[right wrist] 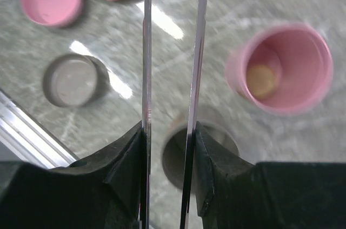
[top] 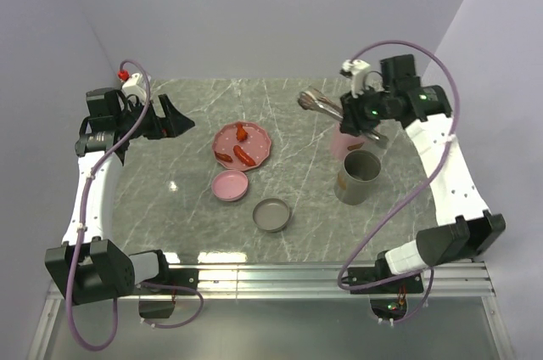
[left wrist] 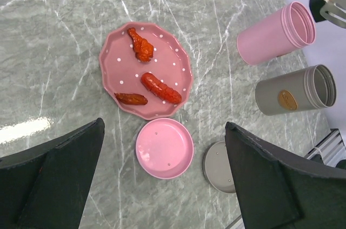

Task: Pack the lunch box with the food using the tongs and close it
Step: Place the food into the lunch box

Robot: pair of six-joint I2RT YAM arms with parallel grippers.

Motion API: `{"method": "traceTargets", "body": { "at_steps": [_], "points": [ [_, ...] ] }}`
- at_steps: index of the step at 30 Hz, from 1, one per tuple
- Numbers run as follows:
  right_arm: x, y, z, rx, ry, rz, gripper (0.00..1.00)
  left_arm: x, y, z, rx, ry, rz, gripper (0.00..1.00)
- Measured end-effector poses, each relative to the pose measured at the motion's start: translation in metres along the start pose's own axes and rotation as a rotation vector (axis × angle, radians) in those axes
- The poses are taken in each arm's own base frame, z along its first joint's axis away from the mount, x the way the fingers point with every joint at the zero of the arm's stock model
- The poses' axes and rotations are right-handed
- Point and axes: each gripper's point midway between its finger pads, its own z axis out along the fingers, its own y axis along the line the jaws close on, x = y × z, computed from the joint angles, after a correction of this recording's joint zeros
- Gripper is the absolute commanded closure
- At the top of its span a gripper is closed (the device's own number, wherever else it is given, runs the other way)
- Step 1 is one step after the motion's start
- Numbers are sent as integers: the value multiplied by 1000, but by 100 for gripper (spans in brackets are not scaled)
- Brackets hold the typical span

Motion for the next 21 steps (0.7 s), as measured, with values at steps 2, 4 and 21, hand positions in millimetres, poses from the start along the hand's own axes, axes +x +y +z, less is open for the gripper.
{"method": "traceTargets", "body": {
  "at_steps": [2,4,21],
  "points": [
    [16,-15,-14,44,5,31,61,-1,0,0,1,-4,3,1],
    [33,-25,-28,81,19,59,61,-2,-1,0,2,-6,5,1],
    [104,-93,-52,190,103,245,61,-1,-2,0,7,-4,1,0]
  ]
}}
